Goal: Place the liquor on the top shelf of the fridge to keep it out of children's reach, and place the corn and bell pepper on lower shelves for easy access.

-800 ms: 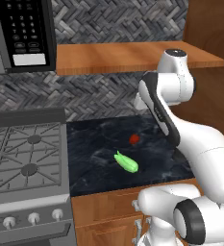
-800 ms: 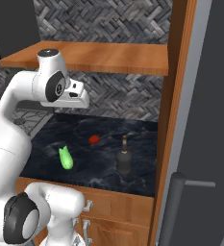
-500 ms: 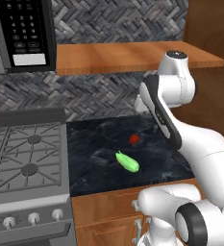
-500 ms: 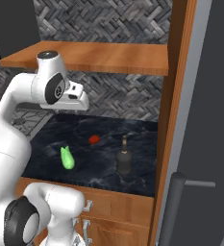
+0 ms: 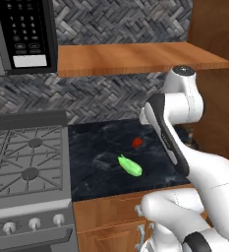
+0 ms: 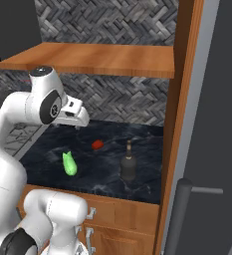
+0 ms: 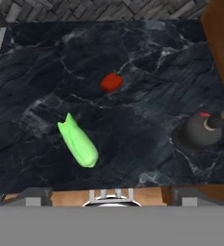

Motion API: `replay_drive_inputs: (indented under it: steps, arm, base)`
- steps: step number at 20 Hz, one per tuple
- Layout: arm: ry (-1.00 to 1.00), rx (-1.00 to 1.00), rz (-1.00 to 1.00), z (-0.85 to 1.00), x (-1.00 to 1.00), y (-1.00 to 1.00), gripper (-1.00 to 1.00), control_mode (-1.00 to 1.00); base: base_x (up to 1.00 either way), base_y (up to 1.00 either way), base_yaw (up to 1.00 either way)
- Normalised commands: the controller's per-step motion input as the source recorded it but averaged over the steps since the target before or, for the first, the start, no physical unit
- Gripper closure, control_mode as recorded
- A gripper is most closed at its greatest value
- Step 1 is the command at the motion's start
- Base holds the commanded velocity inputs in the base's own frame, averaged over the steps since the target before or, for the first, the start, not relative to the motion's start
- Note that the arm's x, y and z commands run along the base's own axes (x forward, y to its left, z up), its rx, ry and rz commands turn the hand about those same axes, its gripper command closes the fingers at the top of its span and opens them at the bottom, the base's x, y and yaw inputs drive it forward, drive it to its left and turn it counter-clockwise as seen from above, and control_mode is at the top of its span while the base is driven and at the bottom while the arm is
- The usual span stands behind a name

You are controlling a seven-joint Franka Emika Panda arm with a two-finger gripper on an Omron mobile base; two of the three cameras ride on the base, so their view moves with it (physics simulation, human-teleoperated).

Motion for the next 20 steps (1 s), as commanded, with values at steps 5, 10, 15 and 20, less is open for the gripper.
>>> replay_drive_inputs:
  steps: [5, 10, 15, 20]
  arm:
    - [-0.13, 0.0, -0.18, -0.26, -0.21, 0.0, -1.0, -1.0]
    - [-0.02, 0.0, -0.12, -0.19, -0.11, 0.11, -1.0, -1.0]
    - [0.04, 0.05, 0.0, -0.42, 0.0, 0.3, -1.0, -1.0]
    - [0.07, 0.12, 0.0, -0.5, 0.0, 0.24, -1.0, -1.0]
  base:
    - [0.0, 0.0, 0.0]
    - [0.0, 0.0, 0.0]
    - [0.0, 0.0, 0.0]
    - [0.0, 0.0, 0.0]
